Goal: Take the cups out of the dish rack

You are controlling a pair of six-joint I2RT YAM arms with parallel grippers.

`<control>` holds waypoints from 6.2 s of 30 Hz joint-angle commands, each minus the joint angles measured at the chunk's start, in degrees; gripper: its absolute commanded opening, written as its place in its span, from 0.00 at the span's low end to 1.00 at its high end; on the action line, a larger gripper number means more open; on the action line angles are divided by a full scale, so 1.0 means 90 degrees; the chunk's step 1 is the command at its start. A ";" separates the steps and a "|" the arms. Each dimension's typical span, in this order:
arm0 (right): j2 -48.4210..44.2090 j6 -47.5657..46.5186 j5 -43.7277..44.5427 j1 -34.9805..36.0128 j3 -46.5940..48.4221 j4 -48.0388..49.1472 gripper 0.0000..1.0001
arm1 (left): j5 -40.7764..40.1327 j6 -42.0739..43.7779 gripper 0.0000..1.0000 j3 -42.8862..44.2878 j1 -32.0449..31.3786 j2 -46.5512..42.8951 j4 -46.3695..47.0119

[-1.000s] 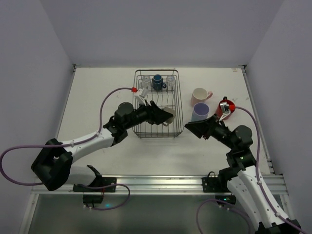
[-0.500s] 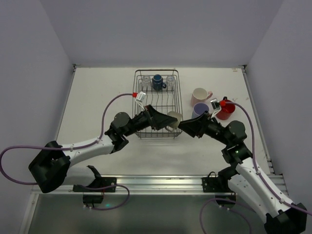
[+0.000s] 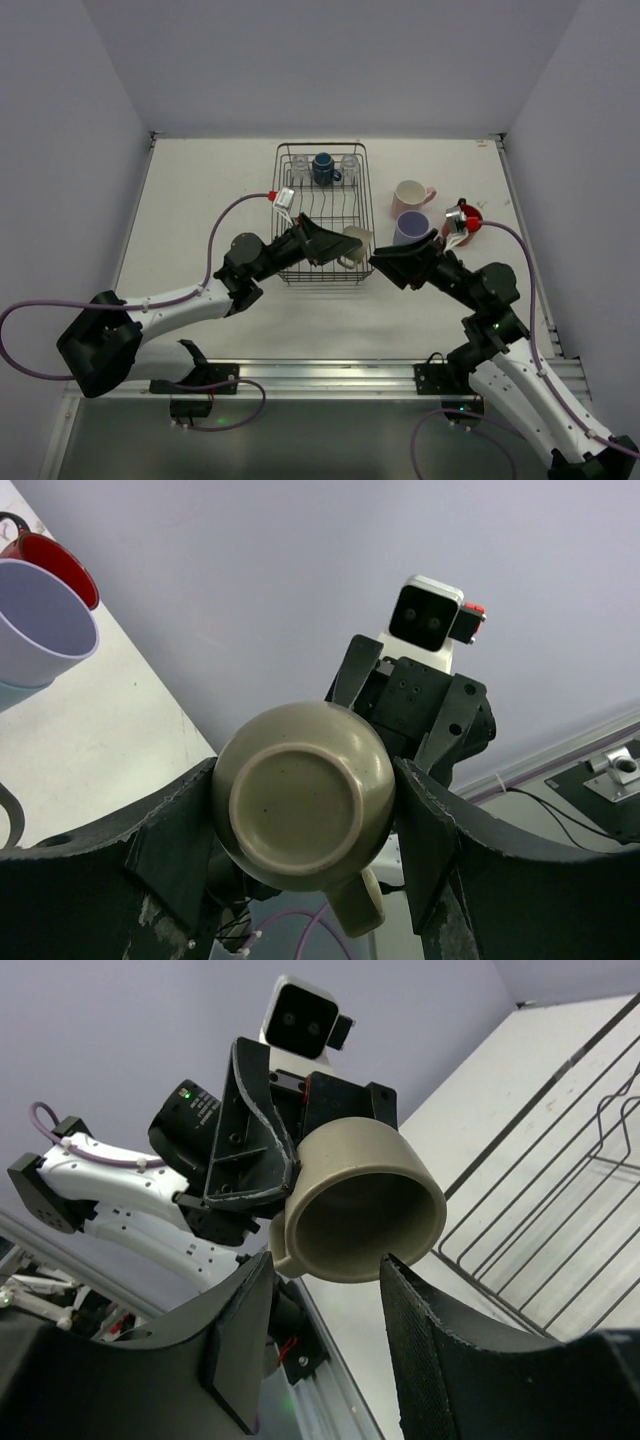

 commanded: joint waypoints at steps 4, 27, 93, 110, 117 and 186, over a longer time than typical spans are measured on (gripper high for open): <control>-0.0194 -0.0698 0.0691 0.0037 0.0248 -0.0552 0.57 | 0.0186 -0.0509 0.06 0.0000 -0.0027 -0.0090 0.0993; 0.0871 -0.1802 -0.0392 0.0037 0.1186 -0.0934 0.51 | 0.0871 -0.1253 0.04 -0.0128 -0.0388 0.0056 0.1189; 0.3995 -0.1607 0.3729 -0.0041 0.2026 -0.6549 0.00 | -0.4315 0.5710 1.00 0.0742 -0.0427 -0.4152 -0.8557; 0.4114 -0.1529 0.3689 0.0017 0.1625 -0.6187 0.05 | -0.4159 0.5710 1.00 0.0800 -0.0417 -0.3880 -0.8440; 0.4201 -0.1578 0.3582 0.0017 0.1626 -0.6344 0.11 | -0.4139 0.5681 1.00 0.0927 -0.0417 -0.3762 -0.8430; -0.1317 -0.2027 0.2029 0.0037 0.1440 -0.4537 0.22 | -0.4549 0.6003 0.62 0.7528 0.2131 0.5427 -0.6789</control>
